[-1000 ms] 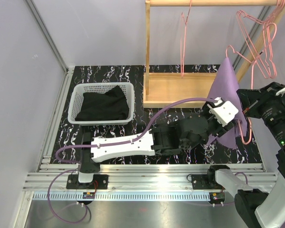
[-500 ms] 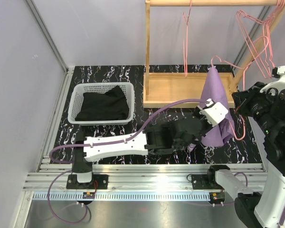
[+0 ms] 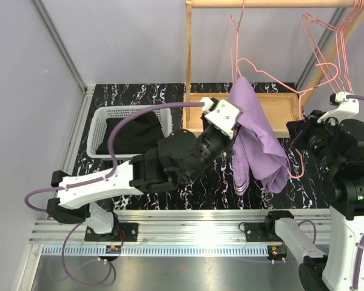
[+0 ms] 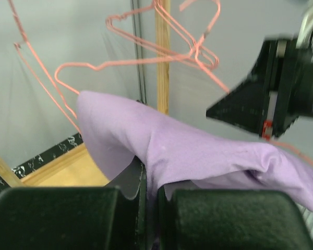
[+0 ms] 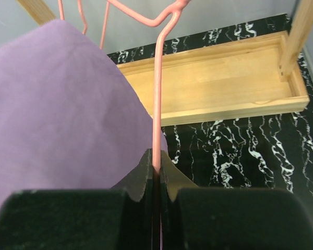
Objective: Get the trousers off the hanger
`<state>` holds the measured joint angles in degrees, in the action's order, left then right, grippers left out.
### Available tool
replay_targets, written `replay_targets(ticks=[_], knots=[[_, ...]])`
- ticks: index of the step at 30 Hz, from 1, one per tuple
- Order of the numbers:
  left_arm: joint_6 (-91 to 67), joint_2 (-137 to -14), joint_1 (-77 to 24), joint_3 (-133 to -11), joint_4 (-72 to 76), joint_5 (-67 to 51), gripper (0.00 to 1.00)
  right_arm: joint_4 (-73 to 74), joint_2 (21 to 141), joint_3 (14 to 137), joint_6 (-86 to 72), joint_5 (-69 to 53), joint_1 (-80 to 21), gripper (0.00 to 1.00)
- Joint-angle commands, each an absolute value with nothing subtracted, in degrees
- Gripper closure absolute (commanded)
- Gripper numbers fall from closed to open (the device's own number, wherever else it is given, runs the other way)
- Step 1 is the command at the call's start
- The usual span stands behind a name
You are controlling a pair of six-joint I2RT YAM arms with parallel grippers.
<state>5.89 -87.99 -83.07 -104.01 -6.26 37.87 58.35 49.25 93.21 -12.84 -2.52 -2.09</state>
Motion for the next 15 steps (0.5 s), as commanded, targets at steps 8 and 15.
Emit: replay_targets(ticks=[8,15], knots=[[15.6,-82.4,-84.2,-117.1,9.8,42.0,1.0,47.9,44.4,82.7,-15.0,-11.2,-1.9,1.0],[22.9,-85.0,-84.2,-130.0,15.0,43.6,1.0,44.5,43.0,77.7,-16.6,-13.6,-1.9,1.0]])
